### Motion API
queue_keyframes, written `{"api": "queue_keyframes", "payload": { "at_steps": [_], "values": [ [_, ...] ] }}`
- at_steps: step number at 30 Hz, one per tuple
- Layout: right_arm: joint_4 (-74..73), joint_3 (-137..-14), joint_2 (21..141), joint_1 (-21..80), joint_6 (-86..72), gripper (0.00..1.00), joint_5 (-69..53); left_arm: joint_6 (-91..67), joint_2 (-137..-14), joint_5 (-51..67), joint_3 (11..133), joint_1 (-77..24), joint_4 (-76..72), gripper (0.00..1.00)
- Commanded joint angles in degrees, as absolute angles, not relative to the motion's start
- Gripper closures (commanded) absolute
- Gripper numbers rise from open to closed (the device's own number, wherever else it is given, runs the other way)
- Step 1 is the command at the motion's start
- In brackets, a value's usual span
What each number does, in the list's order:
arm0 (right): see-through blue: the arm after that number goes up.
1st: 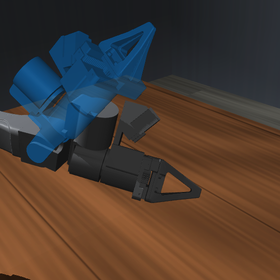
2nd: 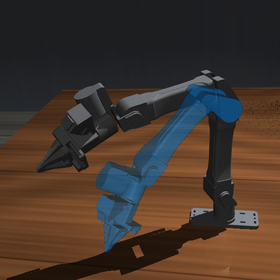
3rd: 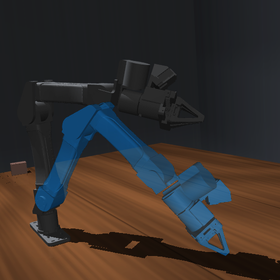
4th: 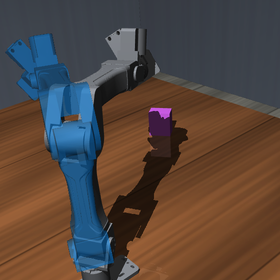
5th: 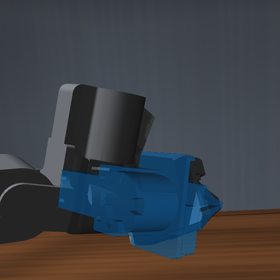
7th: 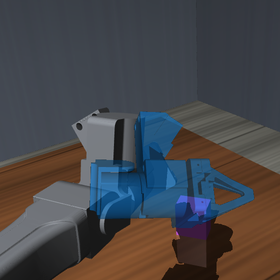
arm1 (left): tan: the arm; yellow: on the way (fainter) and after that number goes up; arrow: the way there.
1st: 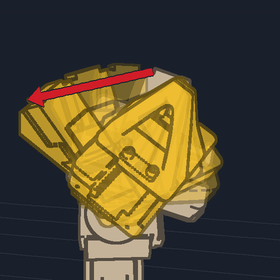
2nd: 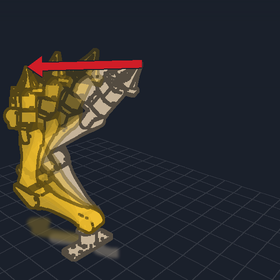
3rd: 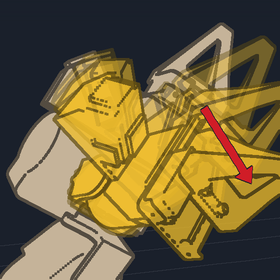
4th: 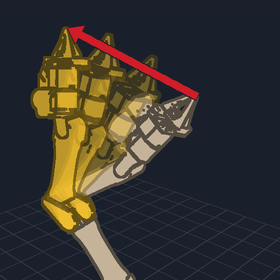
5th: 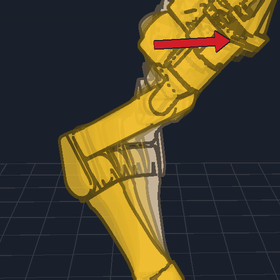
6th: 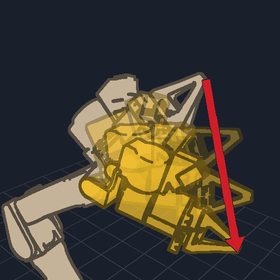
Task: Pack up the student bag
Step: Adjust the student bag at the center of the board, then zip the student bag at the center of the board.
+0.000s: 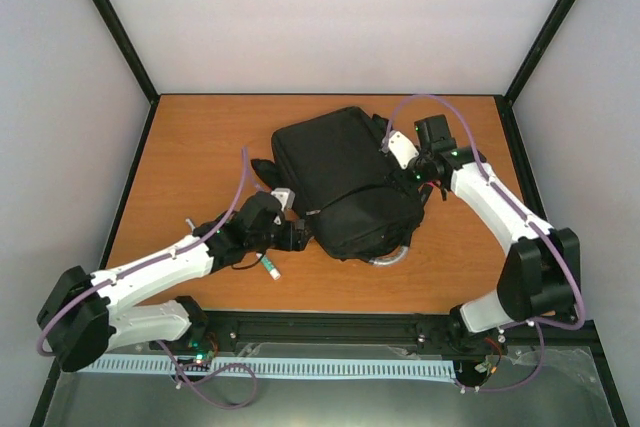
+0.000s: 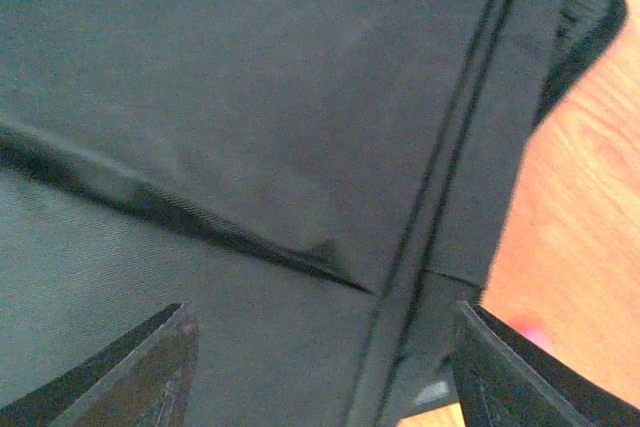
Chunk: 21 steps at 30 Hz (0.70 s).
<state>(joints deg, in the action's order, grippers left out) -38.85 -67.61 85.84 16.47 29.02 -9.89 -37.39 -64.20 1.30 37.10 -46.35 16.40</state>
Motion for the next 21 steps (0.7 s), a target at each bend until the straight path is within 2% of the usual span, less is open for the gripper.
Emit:
{"api": "queue_keyframes", "payload": {
  "at_steps": [1,6,16,21],
  "values": [
    [-39.0,-63.2,81.8,16.6,28.7,0.29,-21.7,-34.6,-64.2,-1.6,34.8,-46.5,20.9,0.20],
    [-35.1,-58.1,80.5,17.7,30.2,0.31,-28.9,-32.7,-67.7,0.0,34.2,-46.5,17.5,0.35],
    [-34.8,-55.5,81.8,19.1,29.2,0.34,-30.9,-26.7,-77.9,1.7,38.0,-46.5,11.4,0.37],
    [-35.0,-55.5,83.4,19.1,29.3,0.35,-30.8,-25.9,-81.2,3.8,39.0,-46.5,7.3,0.45]
  ]
}}
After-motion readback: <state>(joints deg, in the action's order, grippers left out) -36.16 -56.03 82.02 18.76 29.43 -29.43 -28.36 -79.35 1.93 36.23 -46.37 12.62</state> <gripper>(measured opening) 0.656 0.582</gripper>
